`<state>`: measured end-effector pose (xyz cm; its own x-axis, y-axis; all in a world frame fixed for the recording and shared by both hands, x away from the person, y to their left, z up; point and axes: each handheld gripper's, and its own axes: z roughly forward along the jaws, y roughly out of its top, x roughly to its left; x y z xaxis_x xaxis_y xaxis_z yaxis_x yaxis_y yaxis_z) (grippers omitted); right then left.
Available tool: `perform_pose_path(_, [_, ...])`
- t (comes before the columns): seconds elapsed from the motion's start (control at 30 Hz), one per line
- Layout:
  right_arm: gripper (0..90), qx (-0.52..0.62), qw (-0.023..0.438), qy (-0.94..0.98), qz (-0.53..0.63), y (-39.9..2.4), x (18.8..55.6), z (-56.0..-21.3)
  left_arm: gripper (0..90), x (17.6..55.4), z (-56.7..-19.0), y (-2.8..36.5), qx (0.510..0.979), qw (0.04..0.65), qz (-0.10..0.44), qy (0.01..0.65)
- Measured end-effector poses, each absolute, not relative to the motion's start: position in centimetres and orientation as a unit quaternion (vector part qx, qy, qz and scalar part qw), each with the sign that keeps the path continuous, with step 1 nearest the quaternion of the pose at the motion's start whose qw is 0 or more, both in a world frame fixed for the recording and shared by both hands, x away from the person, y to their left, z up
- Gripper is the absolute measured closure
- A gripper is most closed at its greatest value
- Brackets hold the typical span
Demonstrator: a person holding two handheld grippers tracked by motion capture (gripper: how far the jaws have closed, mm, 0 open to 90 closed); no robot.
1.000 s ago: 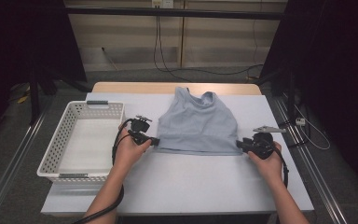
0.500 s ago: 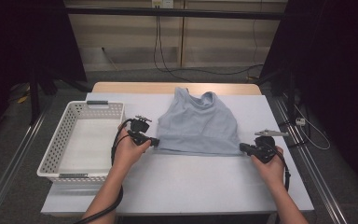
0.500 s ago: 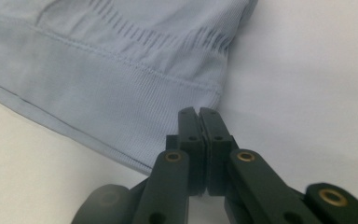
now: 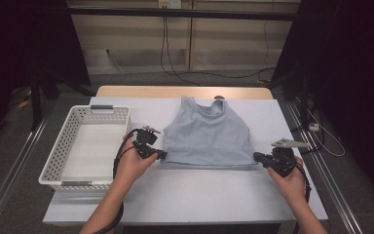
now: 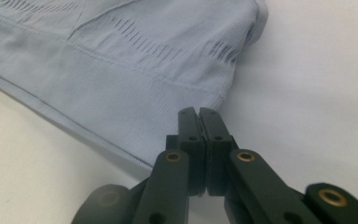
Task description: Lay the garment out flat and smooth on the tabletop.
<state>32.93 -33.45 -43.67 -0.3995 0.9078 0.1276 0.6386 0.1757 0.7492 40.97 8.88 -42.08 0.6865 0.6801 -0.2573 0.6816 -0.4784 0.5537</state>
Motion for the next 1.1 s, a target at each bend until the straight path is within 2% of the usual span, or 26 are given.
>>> perform_pose_path(0.2, [89.2, 0.513, 0.173, 0.756, 0.367, -33.3, 32.1, -44.5, 87.3, 40.2, -42.5, 9.0, 0.862, 0.322, -0.010, 0.392])
perform_pose_path(1.1, [88.9, 0.503, 0.174, 0.757, 0.379, -33.3, 31.4, -44.2, 87.2, 38.5, -41.9, 9.1, 0.872, 0.321, -0.012, 0.369])
